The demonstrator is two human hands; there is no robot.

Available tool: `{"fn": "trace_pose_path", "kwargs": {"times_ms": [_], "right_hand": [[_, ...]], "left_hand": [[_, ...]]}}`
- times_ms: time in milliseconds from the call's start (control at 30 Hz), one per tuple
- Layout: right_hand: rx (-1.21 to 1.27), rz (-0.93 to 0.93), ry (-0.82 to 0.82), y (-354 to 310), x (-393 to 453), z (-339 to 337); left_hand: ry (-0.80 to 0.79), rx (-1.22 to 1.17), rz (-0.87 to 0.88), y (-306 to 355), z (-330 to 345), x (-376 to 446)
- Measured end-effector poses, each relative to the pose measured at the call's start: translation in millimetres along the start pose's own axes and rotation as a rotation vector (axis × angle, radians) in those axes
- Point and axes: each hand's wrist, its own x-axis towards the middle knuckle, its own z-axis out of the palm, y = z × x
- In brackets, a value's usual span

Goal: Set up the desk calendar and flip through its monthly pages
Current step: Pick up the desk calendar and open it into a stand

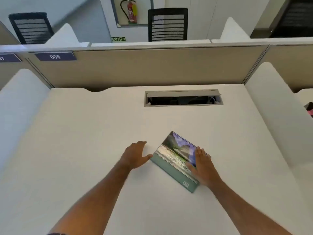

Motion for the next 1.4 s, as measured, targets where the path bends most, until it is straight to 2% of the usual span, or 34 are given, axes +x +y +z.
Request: {"fn": "trace_pose_path", "kwargs": {"times_ms": [133,233,333,500,833,1000,1167,1233,1400], "right_hand": [[0.095,0.007,0.014,9,-15,11],[0.185,0.071,0.13,10,-21,12],[0.206,0.228,0.275,5,-37,12],[0.217,0.374,0.356,-1,-60,21],[0.501,0.432,0.267,-21,-43,12],[0.842,0.384,0.225,-31,-29,4],[1.343,0.553,0.219,-40,-14,5],[1.426,0.582,0.181,-45,-13,3],[1.471,0.524,0.088,-67,-14,-11]], "left_hand": [[-0.123,0.002,0.077,18,17,-6],[-0.087,-0.078,0.05,29,25,-5],[-0.063,-0.109,0.047,39,34,-10],[-0.008,-0.186,0.009,52,48,-14],[-0.011,-0.664,-0.257,44,44,-13],[0.014,-0.745,-0.35,28,39,-19],[0.016,-0.779,-0.426,14,32,-27],[0.004,-0.816,-0.438,9,33,-30],[0.004,-0.884,-0.409,1,35,-47]]}}
